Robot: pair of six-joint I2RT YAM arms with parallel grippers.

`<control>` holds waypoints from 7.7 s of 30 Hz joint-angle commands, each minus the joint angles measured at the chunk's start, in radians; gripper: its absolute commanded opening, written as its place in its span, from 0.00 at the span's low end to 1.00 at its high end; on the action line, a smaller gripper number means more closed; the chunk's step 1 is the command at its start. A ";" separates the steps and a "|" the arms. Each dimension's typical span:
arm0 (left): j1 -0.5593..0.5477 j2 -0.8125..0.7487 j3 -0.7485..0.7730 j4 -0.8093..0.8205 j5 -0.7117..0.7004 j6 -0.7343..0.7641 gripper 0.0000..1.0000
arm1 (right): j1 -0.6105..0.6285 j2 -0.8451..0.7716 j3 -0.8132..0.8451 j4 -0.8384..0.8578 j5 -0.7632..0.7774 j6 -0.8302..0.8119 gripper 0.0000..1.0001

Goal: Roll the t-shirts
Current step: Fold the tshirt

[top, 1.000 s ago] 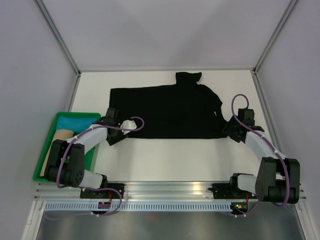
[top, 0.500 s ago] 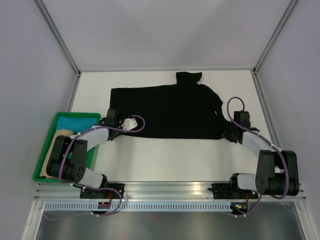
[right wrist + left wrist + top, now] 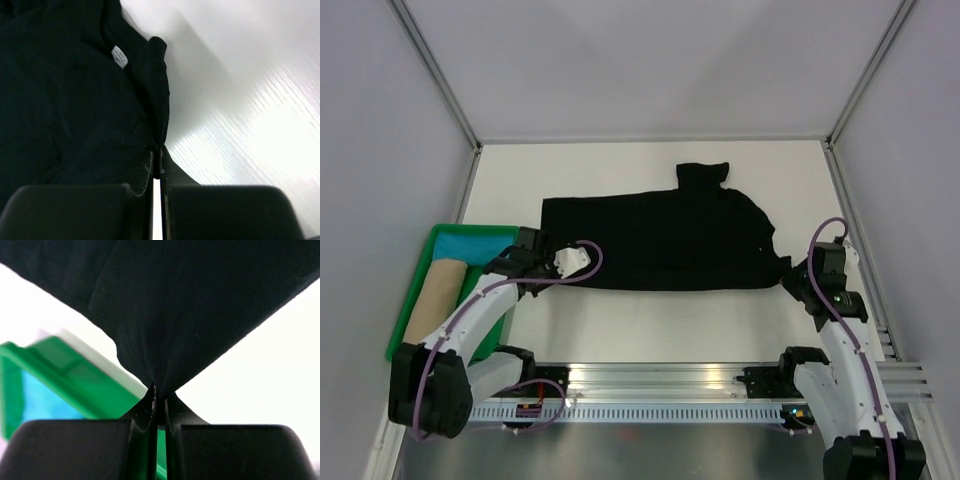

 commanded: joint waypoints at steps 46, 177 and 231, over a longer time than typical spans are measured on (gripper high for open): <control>0.260 1.091 1.083 -0.095 0.055 -0.757 0.68 | 0.193 1.665 1.395 0.141 -0.085 -0.270 0.59; 0.169 0.370 0.274 -0.016 0.223 0.194 0.04 | 0.550 0.780 0.420 0.116 -0.038 -0.275 0.00; 0.165 0.399 0.290 -0.099 0.270 0.214 0.55 | 0.754 0.660 0.386 0.256 -0.200 -0.560 0.54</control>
